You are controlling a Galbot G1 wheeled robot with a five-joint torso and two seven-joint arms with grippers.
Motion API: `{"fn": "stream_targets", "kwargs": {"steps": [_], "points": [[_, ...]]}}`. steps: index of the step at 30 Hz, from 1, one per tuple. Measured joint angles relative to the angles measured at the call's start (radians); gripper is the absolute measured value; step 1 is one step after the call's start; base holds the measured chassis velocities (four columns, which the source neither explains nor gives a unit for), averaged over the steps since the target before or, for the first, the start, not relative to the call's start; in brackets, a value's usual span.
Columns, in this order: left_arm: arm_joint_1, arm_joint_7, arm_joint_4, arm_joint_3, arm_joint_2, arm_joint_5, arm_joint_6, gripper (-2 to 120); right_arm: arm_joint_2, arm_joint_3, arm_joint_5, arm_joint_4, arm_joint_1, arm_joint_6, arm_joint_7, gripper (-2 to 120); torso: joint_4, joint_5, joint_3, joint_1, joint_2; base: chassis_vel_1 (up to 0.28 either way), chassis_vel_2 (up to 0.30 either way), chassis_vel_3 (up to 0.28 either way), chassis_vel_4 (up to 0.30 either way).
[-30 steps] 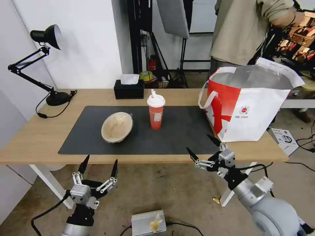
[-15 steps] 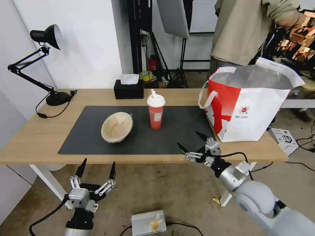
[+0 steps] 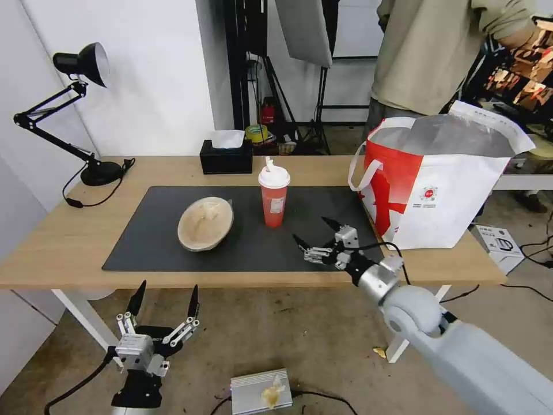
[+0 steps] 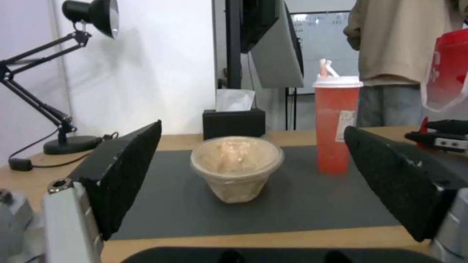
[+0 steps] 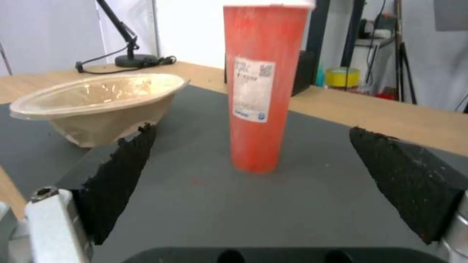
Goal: Pick up the trash from the table and place it into the takeout bag.
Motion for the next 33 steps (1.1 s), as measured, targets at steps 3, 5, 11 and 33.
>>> {"fn": "stream_targets", "kwargs": {"steps": [3, 5, 11, 33], "points": [[0.000, 0.000, 0.003, -0.002, -0.002, 0.000, 0.000, 100, 0.015, -0.021, 0.001, -0.025, 0.025, -0.001, 0.003, 100, 0.0001, -0.0001, 0.000, 0.000, 0.000, 0.000, 0.000, 0.000, 0.000], [-0.001, 0.000, 0.004, -0.002, -0.003, 0.000, 0.000, 100, 0.029, -0.044, 0.001, -0.052, 0.052, -0.003, 0.005, 100, -0.0001, 0.0000, 0.000, 0.000, 0.000, 0.000, 0.000, 0.000, 0.000], [-0.009, 0.001, 0.014, -0.003, 0.000, 0.000, 0.000, 100, 0.041, -0.076, 0.010, -0.086, 0.092, -0.003, 0.006, 100, -0.0001, -0.0001, 0.000, 0.000, 0.000, 0.000, 0.000, 0.000, 0.000], [-0.024, 0.005, 0.045, -0.002, 0.001, -0.010, 0.001, 100, 0.125, -0.144, 0.021, -0.227, 0.226, -0.003, 0.011, 100, -0.0001, 0.0000, 0.000, 0.000, 0.000, 0.000, 0.000, 0.000, 0.000]]}}
